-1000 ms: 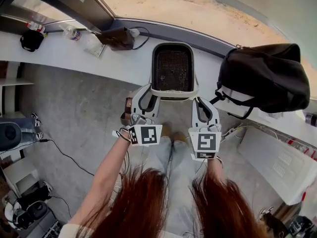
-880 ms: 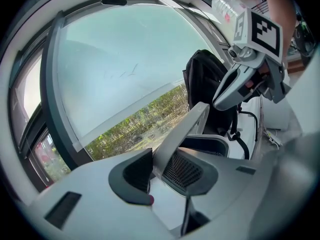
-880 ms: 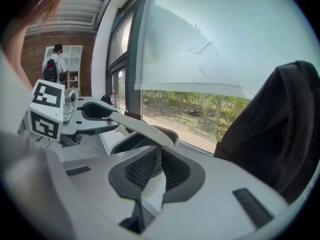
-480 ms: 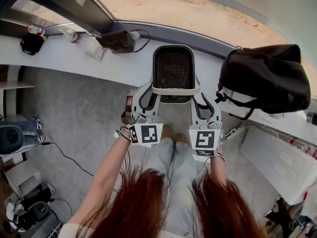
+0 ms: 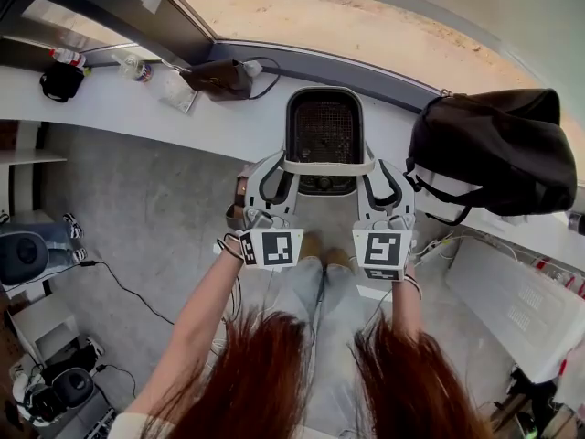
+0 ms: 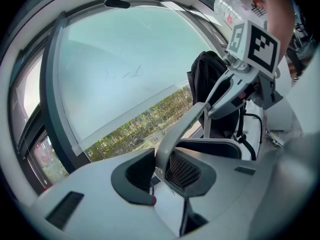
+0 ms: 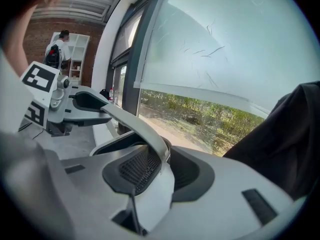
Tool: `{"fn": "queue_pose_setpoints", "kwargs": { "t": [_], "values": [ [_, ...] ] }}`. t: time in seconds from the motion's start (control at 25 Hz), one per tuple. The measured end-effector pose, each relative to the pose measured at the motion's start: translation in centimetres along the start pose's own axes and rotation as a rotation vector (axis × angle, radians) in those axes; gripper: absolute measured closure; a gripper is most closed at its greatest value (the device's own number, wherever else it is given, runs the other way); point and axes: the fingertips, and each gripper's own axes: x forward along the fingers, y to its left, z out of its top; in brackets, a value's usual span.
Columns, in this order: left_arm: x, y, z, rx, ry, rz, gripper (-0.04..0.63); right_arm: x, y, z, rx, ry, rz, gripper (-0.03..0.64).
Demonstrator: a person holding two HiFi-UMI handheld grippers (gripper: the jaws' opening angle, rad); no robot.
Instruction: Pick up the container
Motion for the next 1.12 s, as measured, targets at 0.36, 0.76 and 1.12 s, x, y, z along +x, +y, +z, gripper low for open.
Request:
{"fn": "queue_pose_setpoints", "kwargs": {
  "t": [0.36, 0.76, 1.12],
  "values": [
    [0.7, 0.6, 0.3, -0.019, 0.009, 0.026, 0.492, 1.7, -0.5, 0.7, -0.103, -0.024, -0.008, 0.486],
    [1.5, 1.3, 0.4, -0.037, 0.035, 0.102, 0.494, 2.0, -1.3, 0.9, -0.144, -0.045, -0.04, 0.537],
    [2.4, 2.3, 0.7, -0.121, 0.087, 0.144, 0.497, 2.8, -2.1, 1.4, -0.106, -0.038, -0.088, 0.545]
  ]
}}
